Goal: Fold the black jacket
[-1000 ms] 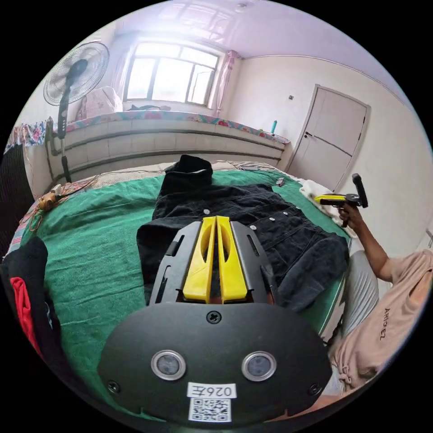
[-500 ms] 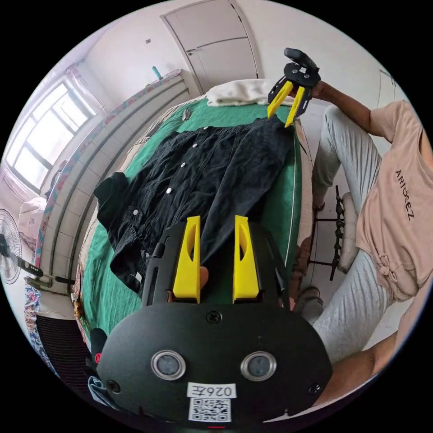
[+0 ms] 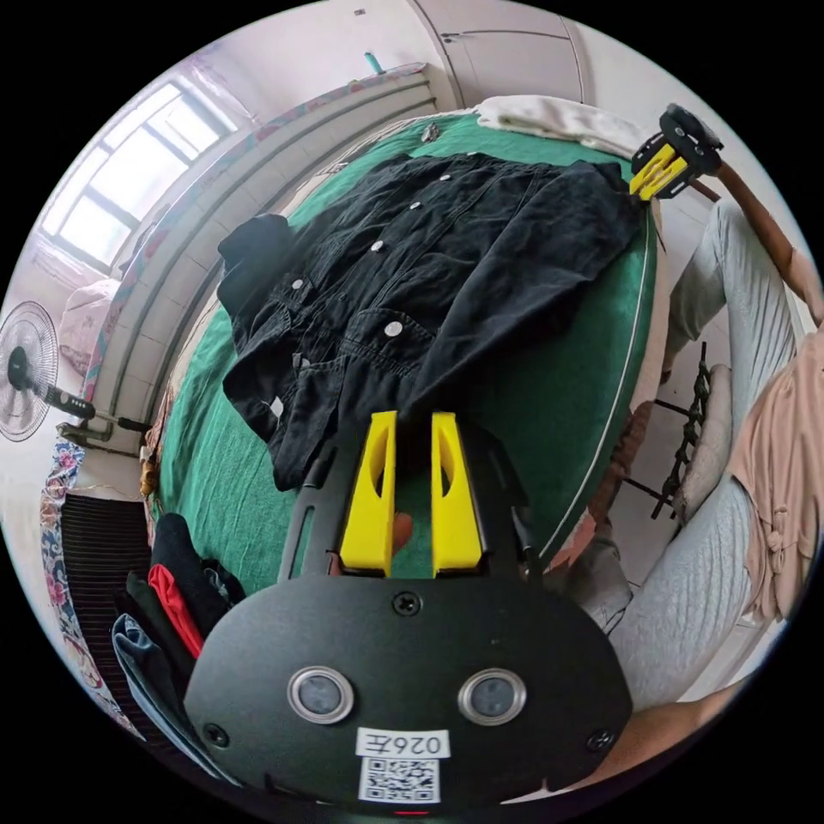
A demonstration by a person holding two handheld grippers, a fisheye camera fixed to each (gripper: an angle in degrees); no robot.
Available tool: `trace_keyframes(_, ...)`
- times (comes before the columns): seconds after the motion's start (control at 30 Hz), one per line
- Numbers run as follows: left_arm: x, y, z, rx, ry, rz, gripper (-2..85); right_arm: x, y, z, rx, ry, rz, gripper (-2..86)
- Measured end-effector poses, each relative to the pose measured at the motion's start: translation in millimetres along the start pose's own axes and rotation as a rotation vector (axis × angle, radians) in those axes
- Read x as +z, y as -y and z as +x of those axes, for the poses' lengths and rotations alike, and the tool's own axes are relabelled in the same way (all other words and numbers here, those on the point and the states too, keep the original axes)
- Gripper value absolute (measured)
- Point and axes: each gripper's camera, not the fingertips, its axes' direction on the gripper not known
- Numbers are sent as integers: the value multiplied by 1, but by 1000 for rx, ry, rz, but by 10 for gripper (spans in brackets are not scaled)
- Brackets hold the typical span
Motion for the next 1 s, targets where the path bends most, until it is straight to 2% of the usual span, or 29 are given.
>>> trace_keyframes(0.07,-3,1,-6,14,-53,-12,6,-10,-6,6,16,8,29,-12)
trace_keyframes(0.2,-11,-11,-34,-20,-166,78,-4,-37,-18,36,110,136,128,-16)
trace_keyframes(0.27,-11,-19,-51,-46,-232,127,-5,-59,-26,48,161,121,227,-16)
trace_keyframes(0.33,-10,-27,-78,-75,-349,161,-5,-91,-34,69,236,114,407,-16)
trace_keyframes(0.43,-7,-36,-110,-132,-466,212,-5,-115,-20,110,320,102,544,-16)
trace_keyframes(0.53,-1,-43,-136,-167,-575,240,-5,-112,32,169,443,46,474,-15)
trace_keyframes(0.67,6,-52,-170,-259,-695,290,-5,-70,126,241,598,87,322,-8)
trace_keyframes(0.77,7,-62,-195,-304,-783,346,-7,-12,201,271,683,59,102,21)
trace_keyframes(0.8,5,-66,-203,-314,-792,364,-7,0,219,272,701,-34,39,27)
trace_keyframes(0.9,6,-65,-211,-283,-836,331,-7,-5,227,268,716,-116,111,32)
trace_keyframes(1.0,2,-56,-218,-264,-816,303,-7,-15,201,273,752,-40,242,25)
